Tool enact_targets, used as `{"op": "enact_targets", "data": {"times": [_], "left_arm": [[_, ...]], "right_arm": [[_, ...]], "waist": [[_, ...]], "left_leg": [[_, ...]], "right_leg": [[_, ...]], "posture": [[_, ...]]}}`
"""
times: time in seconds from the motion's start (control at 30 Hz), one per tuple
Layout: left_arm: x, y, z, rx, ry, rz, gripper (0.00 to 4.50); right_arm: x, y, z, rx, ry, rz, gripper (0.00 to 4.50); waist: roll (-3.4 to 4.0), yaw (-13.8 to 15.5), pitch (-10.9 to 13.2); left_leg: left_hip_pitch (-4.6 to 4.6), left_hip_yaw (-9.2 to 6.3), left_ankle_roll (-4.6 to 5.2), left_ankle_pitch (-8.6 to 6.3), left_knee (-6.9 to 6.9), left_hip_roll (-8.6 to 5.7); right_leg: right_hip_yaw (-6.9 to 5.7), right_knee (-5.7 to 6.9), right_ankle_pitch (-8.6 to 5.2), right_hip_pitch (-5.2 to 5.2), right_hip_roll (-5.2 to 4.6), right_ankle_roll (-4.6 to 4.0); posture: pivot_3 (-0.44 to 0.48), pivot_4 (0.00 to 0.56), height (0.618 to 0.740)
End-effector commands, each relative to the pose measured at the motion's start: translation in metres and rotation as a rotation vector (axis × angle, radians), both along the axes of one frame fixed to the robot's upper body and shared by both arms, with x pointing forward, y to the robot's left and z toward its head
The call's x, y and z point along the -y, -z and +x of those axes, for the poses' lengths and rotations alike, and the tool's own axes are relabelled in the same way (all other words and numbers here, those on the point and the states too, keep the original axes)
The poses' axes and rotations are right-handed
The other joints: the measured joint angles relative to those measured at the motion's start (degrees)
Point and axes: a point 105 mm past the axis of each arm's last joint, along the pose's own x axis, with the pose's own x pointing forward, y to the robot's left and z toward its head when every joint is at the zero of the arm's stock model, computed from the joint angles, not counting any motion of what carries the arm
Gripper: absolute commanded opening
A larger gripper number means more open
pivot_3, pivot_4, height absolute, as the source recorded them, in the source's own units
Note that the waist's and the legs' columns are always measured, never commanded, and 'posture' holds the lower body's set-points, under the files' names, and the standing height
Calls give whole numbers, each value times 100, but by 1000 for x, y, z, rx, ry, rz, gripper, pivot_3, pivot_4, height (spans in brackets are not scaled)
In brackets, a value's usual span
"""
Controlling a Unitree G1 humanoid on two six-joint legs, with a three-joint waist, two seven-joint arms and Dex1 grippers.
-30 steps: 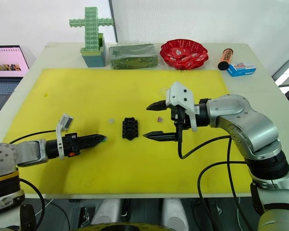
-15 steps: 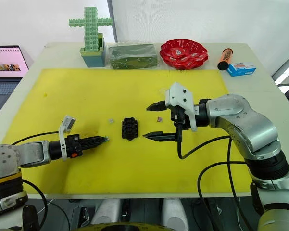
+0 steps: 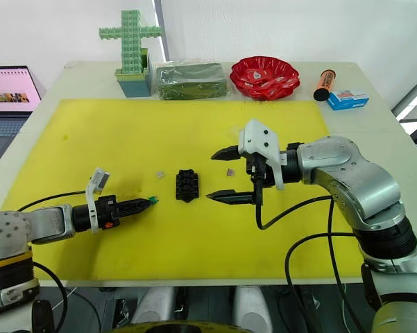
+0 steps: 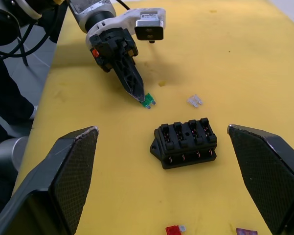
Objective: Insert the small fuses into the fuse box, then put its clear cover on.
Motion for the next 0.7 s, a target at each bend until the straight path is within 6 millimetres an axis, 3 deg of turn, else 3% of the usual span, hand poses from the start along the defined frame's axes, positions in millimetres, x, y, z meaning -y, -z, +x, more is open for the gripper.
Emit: {"op": "enact_targets", "data": {"times": [0.03,0.3,0.4,0.53,0.7], "left_arm": [[-6,3,0,2,-16,39,66],[-9,3,1,4,-17,41,25],[-10,-10,1,50,30,34,25],[-5,-55,-16,259,297,65,25],[-14,-68,-25,353,580,197,25]], "right_arm": [[-2,-6,-5,46,-22,-12,4500],[-2,-5,-5,46,-19,-13,4500],[-2,-5,-5,46,-21,-13,4500],[-3,-3,-6,44,-32,-19,4500],[-4,-1,-9,40,-63,-34,4500]], "waist": [[0,0,0],[0,-1,0],[0,-10,0],[-3,-33,2],[8,-3,4]], "left_leg": [[0,0,0,0,0,0],[1,0,0,0,-1,0],[1,0,0,0,-2,0],[-4,2,0,0,-7,2],[-6,15,-2,0,-13,1]], "right_leg": [[0,0,0,0,0,0],[0,0,0,0,0,-1],[0,-1,-1,-1,2,-2],[-1,-3,-10,-10,5,-19],[-1,-20,-14,-10,0,-30]], "posture": [[0,150,740],[0,150,740],[0,150,740],[0,150,740],[0,150,740]]}}
